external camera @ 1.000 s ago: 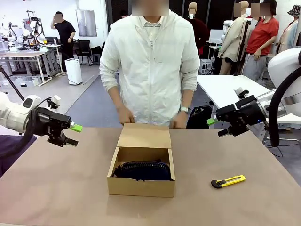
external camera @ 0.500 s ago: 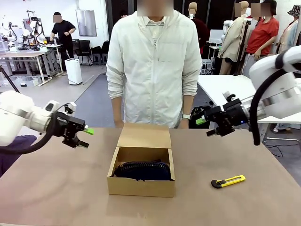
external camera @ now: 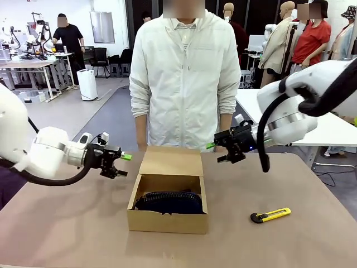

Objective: Pack the items into the box.
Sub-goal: Close the Mailer Box.

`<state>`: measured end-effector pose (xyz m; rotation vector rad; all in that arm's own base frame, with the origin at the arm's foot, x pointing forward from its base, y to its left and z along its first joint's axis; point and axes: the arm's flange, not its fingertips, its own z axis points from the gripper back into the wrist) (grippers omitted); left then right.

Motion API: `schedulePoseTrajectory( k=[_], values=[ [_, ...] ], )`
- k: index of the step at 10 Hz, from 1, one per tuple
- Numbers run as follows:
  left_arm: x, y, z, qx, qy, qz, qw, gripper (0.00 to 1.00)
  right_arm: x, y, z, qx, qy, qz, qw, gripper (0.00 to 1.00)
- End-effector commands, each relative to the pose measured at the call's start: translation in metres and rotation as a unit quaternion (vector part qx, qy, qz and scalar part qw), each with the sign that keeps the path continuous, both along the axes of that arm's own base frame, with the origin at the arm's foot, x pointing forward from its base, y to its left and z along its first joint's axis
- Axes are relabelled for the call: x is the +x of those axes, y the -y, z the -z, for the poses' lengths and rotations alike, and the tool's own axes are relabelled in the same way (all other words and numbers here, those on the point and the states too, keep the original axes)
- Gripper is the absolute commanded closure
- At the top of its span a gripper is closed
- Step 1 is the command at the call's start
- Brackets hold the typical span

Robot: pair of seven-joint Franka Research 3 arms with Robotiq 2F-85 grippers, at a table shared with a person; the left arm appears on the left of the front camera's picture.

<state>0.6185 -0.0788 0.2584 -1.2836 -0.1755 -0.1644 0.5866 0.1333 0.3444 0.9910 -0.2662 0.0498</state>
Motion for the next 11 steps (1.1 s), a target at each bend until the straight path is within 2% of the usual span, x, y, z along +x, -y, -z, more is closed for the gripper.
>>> schedulePoseTrajectory(
  k=[1,2,3,6,10,11],
  values=[
    [0.008,0.009,-0.001,-0.041,0.093,-0.034,0.994,0.0,0.021,-0.014,0.017,0.022,-0.029,0.002,0.999,0.0],
    [0.009,0.016,-0.002,-0.056,0.127,-0.022,0.99,0.0,0.03,-0.019,0.032,0.027,-0.05,0.011,0.998,0.0],
    [0.011,0.022,-0.001,-0.072,0.132,0.008,0.989,0.0,0.036,-0.023,0.042,0.051,-0.06,0.015,0.997,0.0],
    [0.021,0.045,0.008,-0.09,0.121,0.048,0.987,0.0,0.047,-0.032,0.065,0.137,-0.086,0.008,0.987,0.0],
    [0.027,0.051,0.001,-0.116,0.104,0.062,0.986,0.0,0.044,-0.041,0.083,0.175,-0.093,-0.028,0.98,0.0],
    [0.026,0.05,0.002,-0.117,0.094,0.059,0.987,0.07,0.042,-0.043,0.084,0.181,-0.09,-0.035,0.979,0.0]
  ],
)
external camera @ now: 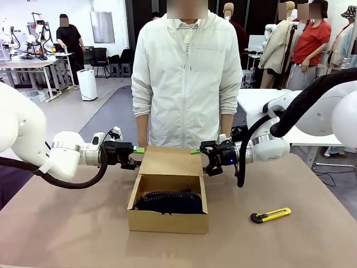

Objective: Pack the items into the box.
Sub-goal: Close the Mailer Box.

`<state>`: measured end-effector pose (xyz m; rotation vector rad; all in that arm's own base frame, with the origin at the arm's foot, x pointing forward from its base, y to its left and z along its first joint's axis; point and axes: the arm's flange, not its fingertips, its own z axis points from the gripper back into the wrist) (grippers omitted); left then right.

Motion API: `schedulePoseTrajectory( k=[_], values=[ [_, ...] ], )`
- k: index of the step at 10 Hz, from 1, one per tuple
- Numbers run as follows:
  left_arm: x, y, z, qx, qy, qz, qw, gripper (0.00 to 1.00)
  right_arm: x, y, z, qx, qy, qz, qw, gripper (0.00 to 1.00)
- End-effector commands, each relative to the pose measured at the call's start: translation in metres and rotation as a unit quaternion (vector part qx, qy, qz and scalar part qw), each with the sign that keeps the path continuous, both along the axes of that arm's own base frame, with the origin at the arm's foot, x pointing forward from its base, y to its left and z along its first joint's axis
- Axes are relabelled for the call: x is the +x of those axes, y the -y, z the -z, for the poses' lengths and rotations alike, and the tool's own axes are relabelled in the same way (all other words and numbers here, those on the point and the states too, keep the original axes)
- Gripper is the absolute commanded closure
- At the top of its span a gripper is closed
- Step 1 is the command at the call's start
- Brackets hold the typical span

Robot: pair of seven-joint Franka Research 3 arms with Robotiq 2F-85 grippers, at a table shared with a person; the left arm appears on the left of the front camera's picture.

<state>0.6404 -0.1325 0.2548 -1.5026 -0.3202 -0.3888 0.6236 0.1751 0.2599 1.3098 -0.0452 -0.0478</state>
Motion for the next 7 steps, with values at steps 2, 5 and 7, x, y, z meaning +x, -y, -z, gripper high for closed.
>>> schedulePoseTrajectory(
  k=[2,5,7],
  values=[
    [0.006,-0.003,-0.002,0.003,-0.029,0.006,1.0,0.45,0.003,-0.001,0.001,0.026,0.031,-0.006,0.999,0.36],
    [0.007,-0.001,-0.01,0.008,-0.03,0.003,1.0,0.53,0.0,0.002,-0.003,0.034,0.035,0.008,0.999,0.36],
    [0.009,0.0,-0.013,0.009,-0.033,-0.003,0.999,0.53,-0.004,0.005,-0.005,0.031,0.041,0.011,0.999,0.36]
  ],
)
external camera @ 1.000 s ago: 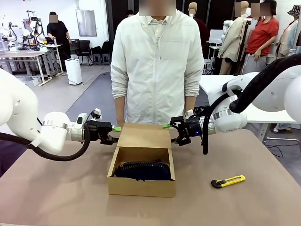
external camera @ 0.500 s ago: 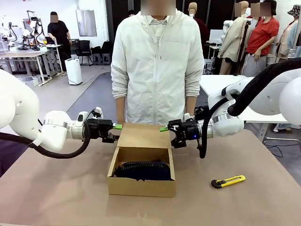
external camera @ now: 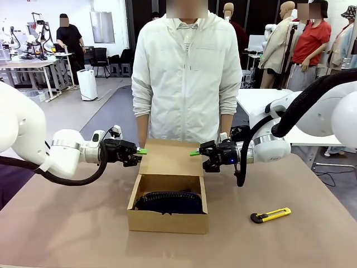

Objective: Pack the items into the box.
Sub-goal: Close the Mailer Box.

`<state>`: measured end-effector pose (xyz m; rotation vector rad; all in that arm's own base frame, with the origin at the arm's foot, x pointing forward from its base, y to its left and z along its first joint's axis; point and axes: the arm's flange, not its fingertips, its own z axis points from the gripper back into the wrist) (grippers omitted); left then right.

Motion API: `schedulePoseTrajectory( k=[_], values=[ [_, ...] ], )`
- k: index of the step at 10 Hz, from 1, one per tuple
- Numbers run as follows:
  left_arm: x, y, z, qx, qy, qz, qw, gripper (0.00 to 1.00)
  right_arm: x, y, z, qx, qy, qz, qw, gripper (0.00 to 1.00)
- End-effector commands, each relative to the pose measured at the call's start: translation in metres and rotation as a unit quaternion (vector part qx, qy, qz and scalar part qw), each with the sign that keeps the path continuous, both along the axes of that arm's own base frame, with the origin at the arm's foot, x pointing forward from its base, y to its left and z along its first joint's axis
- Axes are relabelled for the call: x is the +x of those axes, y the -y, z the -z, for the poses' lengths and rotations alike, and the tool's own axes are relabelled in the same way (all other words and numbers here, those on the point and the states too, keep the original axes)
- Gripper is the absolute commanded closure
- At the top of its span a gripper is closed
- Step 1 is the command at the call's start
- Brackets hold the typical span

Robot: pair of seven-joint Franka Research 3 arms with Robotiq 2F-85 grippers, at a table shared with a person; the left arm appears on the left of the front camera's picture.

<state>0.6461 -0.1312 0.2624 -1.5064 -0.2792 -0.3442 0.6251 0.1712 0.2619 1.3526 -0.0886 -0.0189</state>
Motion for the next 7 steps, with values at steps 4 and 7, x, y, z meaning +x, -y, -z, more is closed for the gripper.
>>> schedulePoseTrajectory(
  k=[4,7],
  values=[
    [-0.011,-0.001,-0.035,0.015,0.047,0.0,0.999,0.53,-0.023,-0.004,-0.028,0.019,0.091,-0.012,0.996,0.36],
    [-0.042,-0.008,-0.065,0.022,0.122,-0.006,0.992,0.53,-0.051,0.0,-0.056,0.024,0.188,-0.019,0.982,0.36]
  ],
)
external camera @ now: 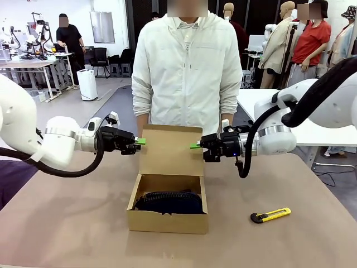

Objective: Pack the items into the box.
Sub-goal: Close the Mailer Box.

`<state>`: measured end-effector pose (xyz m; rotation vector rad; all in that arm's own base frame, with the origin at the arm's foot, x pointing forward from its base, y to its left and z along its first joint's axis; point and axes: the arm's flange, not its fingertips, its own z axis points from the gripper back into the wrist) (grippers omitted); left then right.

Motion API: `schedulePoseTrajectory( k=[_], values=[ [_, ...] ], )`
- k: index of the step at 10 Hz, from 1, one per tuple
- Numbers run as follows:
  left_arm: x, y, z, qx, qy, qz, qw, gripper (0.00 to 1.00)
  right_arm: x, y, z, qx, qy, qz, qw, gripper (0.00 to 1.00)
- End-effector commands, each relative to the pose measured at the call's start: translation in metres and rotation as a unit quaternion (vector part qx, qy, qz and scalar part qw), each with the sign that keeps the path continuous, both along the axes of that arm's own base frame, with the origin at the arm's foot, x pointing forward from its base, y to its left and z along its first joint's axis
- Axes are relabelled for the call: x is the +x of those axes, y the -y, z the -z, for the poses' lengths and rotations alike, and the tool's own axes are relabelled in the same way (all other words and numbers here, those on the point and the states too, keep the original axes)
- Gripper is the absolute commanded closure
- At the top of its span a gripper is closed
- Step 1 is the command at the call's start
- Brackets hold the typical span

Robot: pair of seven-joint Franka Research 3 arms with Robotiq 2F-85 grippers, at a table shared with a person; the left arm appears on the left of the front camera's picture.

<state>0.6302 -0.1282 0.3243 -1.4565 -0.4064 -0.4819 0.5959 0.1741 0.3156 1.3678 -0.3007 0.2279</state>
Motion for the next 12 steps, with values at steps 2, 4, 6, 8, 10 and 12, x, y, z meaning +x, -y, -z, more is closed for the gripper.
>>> schedulePoseTrajectory(
  k=[2,4,6,8,10,12],
  values=[
    [0.0,0.0,0.0,0.0,0.0,0.0,1.0,0.53,0.0,0.0,0.0,0.0,0.0,0.0,1.0,0.36],
    [0.0,0.0,0.0,0.0,0.0,0.0,1.0,0.53,0.0,0.0,0.0,0.0,0.0,0.0,1.0,0.36],
    [0.0,0.0,0.0,0.0,0.0,0.0,1.0,0.53,0.0,0.0,0.0,0.0,0.0,0.0,1.0,0.36],
    [-0.004,-0.002,0.007,0.002,0.007,-0.001,1.0,0.53,-0.008,0.001,0.008,0.005,0.01,0.008,1.0,0.36],
    [-0.029,0.006,0.004,-0.011,0.117,0.024,0.993,0.53,-0.034,-0.011,-0.002,-0.016,0.137,-0.029,0.99,0.36],
    [-0.06,0.011,0.013,-0.019,0.214,0.036,0.976,0.53,-0.055,-0.015,-0.008,-0.021,0.236,-0.06,0.97,0.36]
  ],
)
